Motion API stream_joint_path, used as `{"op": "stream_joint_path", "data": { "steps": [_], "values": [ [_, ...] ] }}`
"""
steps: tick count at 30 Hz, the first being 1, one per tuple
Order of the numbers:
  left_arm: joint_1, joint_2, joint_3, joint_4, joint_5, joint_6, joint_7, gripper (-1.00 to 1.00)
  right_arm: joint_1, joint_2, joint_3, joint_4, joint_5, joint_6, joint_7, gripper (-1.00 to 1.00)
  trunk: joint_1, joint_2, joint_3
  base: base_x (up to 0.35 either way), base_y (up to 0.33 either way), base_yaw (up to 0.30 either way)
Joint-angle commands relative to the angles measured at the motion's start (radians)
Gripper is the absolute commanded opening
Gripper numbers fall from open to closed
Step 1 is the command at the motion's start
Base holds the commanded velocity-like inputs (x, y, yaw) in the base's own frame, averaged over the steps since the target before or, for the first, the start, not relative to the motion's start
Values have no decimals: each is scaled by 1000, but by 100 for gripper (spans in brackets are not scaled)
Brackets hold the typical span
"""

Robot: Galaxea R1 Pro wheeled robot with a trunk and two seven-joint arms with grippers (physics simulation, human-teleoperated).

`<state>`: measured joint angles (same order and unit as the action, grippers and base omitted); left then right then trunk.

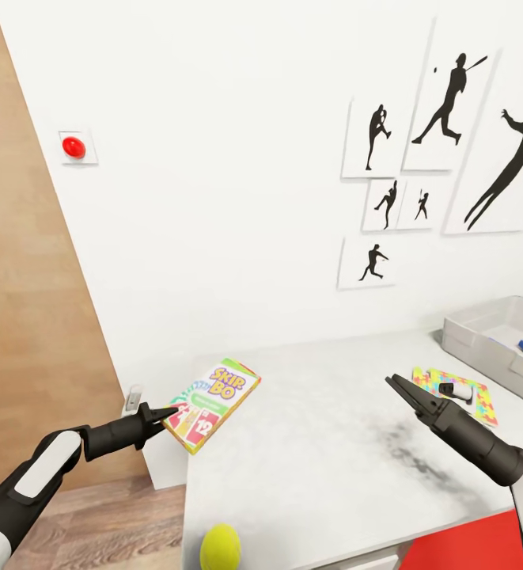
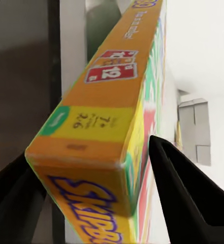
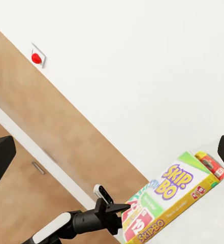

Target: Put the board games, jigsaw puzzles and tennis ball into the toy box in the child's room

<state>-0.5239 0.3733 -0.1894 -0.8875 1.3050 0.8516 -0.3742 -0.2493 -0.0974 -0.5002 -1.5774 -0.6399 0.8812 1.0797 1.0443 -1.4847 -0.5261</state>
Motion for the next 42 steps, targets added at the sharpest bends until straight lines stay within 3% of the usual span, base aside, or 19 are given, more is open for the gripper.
{"op": "stream_joint_path", "data": {
  "steps": [1,7,23,42],
  "values": [
    [-1,1,-2,1,-12,-1,-6,-100,-1,0,0,0,-1,5,2,100,-4,7,2,0,0,0],
    [-1,0,-4,-2,-9,8,-6,-100,-1,1,1,0,-1,4,-7,100,-27,49,21,0,0,0],
    [-16,5,15,-12,-2,183,-6,-100,-1,1,3,2,0,5,-41,100,-88,161,71,-21,0,0],
    [-25,44,22,-16,2,195,-7,-100,-1,1,2,3,0,4,-40,100,-161,294,131,-121,0,0]
  ]
}}
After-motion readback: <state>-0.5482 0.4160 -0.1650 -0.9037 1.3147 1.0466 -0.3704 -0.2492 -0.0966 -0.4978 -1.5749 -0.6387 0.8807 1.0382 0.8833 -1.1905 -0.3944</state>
